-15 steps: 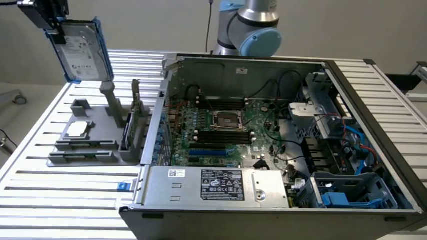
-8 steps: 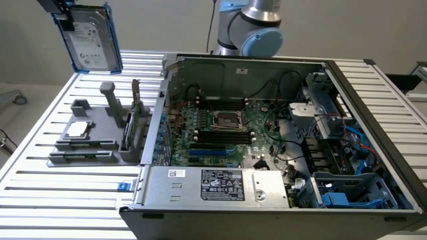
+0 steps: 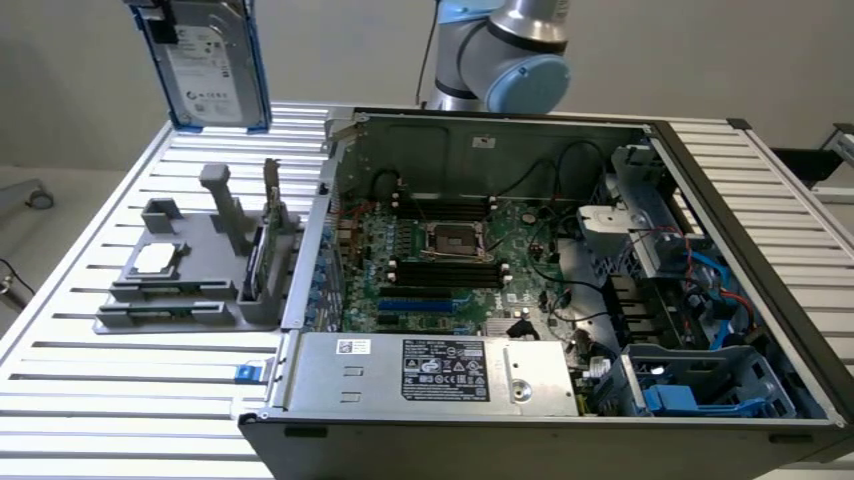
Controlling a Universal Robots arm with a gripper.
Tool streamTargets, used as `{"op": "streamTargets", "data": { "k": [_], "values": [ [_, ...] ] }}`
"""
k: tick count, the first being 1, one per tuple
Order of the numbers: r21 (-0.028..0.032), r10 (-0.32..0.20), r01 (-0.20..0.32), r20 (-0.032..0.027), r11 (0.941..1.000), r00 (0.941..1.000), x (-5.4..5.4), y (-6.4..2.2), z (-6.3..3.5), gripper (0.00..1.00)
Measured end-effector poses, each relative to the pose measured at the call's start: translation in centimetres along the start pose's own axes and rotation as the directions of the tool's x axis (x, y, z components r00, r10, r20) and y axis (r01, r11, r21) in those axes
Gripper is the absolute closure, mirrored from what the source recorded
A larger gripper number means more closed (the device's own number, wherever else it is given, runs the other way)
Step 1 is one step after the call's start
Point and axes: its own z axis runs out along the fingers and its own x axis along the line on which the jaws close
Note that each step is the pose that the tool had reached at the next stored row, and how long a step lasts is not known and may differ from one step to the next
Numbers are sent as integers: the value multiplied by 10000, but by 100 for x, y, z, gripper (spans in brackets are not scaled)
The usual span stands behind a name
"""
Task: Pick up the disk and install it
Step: 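Pick up the disk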
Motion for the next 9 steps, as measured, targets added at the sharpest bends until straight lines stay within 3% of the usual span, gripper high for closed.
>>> {"op": "streamTargets", "data": {
  "k": [9],
  "values": [
    [-26, -4, 4, 133, 10000, 9999, 119, -392, -183, 67]
  ]
}}
